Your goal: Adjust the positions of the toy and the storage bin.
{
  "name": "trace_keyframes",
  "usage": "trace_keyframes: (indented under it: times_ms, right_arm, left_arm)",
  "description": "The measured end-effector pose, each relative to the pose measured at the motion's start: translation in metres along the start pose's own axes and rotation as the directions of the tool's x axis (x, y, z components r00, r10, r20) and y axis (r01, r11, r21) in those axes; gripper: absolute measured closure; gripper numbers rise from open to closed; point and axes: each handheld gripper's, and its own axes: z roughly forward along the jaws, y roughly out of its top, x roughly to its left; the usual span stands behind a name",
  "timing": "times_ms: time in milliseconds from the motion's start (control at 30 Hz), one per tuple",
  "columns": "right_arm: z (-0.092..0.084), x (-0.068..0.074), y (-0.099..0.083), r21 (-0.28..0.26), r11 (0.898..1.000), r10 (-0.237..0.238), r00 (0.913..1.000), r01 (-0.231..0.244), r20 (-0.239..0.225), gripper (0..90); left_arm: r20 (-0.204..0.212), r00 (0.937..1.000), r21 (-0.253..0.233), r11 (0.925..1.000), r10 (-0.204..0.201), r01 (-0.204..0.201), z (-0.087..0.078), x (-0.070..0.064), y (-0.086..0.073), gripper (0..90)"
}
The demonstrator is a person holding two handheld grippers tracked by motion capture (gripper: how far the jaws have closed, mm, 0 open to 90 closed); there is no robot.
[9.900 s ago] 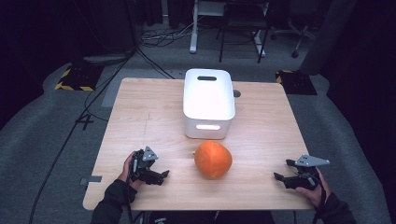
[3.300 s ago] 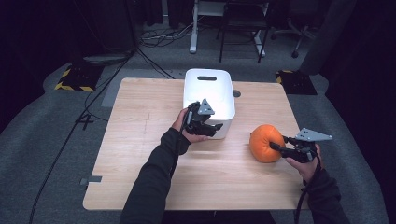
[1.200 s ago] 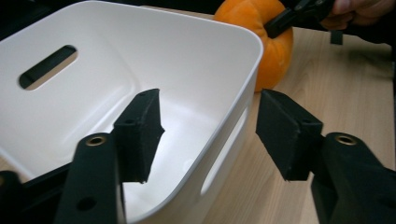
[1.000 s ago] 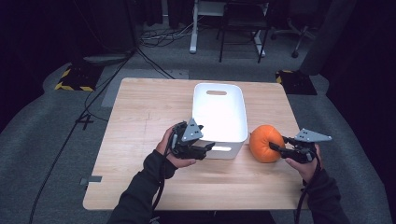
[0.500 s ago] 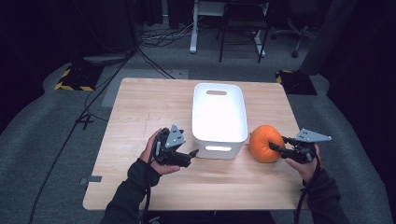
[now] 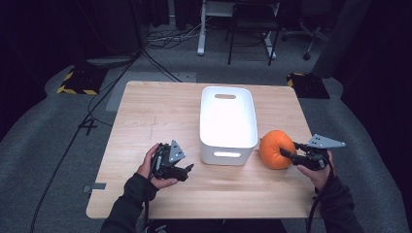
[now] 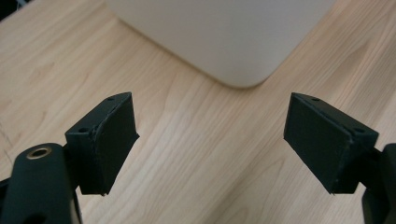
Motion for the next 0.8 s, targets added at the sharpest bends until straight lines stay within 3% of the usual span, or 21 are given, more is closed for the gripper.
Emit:
trace_keyframes:
  times_ms: [133,200,400,467,500,567,700,767,800]
  right_arm:
    - [0.000,0.000,-0.001,-0.006,1.000,0.004,1.0000,-0.004,-0.004,51.9]
    - [0.000,0.000,-0.001,-0.006,1.000,0.004,1.0000,-0.004,-0.004,51.8]
    - [0.001,-0.001,-0.001,0.001,1.000,-0.002,1.0000,0.002,-0.008,51.9]
    - [0.002,0.000,-0.001,-0.003,1.000,0.005,0.9999,-0.005,-0.013,51.9]
    - [0.002,0.000,-0.001,-0.003,1.000,0.005,0.9999,-0.005,-0.013,51.9]
    - [0.002,-0.001,-0.001,-0.006,1.000,0.010,0.9998,-0.010,-0.017,51.9]
    - [0.002,-0.002,-0.002,-0.008,1.000,0.014,0.9993,-0.015,-0.036,51.8]
    - [0.003,-0.002,0.000,-0.002,1.000,0.007,0.9991,-0.007,-0.043,51.6]
    - [0.003,-0.002,0.000,-0.002,1.000,0.007,0.9991,-0.007,-0.043,51.6]
  left_arm:
    - [-0.008,0.9999,0.060,0.9982,0.007,-0.007,0.006,0.002,-0.019,17.4]
    - [-0.010,0.9999,0.065,0.9979,0.001,0.000,0.007,0.003,-0.023,17.4]
    - [-0.012,0.9988,0.101,0.9937,-0.048,0.049,0.011,0.006,-0.045,17.6]
    - [0.004,0.9935,0.079,0.9904,-0.114,0.113,0.008,0.011,-0.058,17.5]
    - [0.004,0.9935,0.079,0.9904,-0.114,0.113,0.008,0.011,-0.058,17.5]
    - [-0.009,0.9880,0.094,0.9835,-0.154,0.154,0.007,0.015,-0.070,17.5]
    - [-0.012,0.9858,0.106,0.9801,-0.168,0.168,0.006,0.021,-0.080,17.3]
    - [-0.005,0.9799,0.095,0.9753,-0.200,0.199,0.004,0.024,-0.087,16.8]
    - [-0.005,0.9799,0.095,0.9753,-0.200,0.199,0.004,0.024,-0.087,16.8]
